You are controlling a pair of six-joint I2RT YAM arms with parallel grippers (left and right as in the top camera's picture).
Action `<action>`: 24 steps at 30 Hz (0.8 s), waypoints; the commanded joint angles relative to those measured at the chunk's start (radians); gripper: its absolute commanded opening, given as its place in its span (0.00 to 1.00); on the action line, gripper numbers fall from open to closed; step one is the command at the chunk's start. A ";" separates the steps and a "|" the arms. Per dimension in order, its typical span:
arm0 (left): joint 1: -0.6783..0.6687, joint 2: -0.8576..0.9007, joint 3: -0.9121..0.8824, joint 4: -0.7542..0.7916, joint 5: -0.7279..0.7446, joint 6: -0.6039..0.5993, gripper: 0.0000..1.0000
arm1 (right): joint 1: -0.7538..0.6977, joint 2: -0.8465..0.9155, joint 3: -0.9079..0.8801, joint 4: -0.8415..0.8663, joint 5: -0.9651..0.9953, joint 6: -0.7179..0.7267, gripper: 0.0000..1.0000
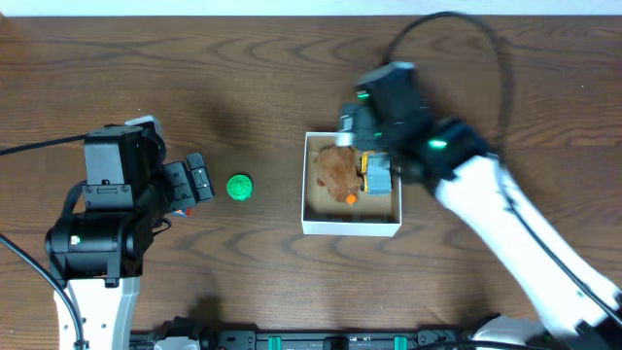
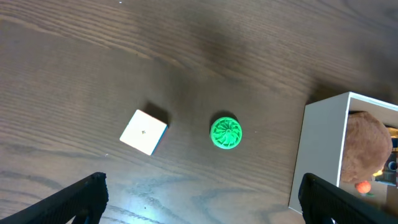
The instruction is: Pack container
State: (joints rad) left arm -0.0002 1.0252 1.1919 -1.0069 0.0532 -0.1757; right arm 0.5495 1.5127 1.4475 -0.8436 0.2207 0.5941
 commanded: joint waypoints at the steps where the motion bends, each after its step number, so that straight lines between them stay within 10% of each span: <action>1: 0.005 0.000 0.020 -0.003 0.003 0.018 0.98 | -0.115 -0.068 0.010 -0.073 0.038 0.007 0.99; 13: 0.178 0.170 0.020 -0.022 -0.064 -0.032 0.98 | -0.689 -0.064 0.003 -0.375 -0.106 -0.191 0.99; 24: 0.251 0.612 0.020 0.037 0.027 0.136 0.98 | -0.753 -0.054 0.001 -0.386 -0.128 -0.200 0.99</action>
State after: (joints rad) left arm 0.2470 1.5681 1.1931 -0.9760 0.0174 -0.1467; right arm -0.1970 1.4582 1.4498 -1.2320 0.1028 0.4149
